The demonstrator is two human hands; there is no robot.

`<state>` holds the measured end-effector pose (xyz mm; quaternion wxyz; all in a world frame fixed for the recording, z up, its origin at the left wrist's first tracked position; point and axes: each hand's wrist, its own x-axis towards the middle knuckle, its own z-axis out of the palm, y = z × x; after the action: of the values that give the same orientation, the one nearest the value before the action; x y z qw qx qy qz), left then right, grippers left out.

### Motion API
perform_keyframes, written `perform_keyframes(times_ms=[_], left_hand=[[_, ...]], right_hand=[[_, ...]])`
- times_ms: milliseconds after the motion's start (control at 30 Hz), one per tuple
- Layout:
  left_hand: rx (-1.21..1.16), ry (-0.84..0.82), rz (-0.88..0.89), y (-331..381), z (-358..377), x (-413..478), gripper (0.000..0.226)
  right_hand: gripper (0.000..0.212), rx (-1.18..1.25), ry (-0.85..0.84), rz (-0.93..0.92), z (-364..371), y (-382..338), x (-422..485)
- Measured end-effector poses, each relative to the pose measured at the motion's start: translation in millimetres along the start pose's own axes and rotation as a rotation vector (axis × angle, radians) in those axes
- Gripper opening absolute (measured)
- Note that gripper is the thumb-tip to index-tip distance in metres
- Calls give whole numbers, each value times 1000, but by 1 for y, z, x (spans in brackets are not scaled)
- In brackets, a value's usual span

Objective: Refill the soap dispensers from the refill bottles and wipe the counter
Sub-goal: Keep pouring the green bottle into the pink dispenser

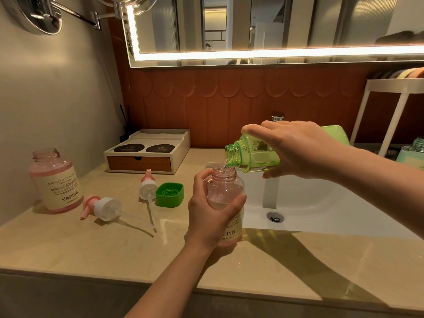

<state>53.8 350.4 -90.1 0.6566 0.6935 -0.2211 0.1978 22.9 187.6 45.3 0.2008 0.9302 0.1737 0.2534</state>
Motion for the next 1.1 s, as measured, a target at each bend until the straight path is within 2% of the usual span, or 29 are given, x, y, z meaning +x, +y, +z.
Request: perform_keyframes(times_ms=[1100], left_hand=[[-22,14,25,-1,0,0,66]], right_hand=[[93,-9,1,1,-2,-1,-1]])
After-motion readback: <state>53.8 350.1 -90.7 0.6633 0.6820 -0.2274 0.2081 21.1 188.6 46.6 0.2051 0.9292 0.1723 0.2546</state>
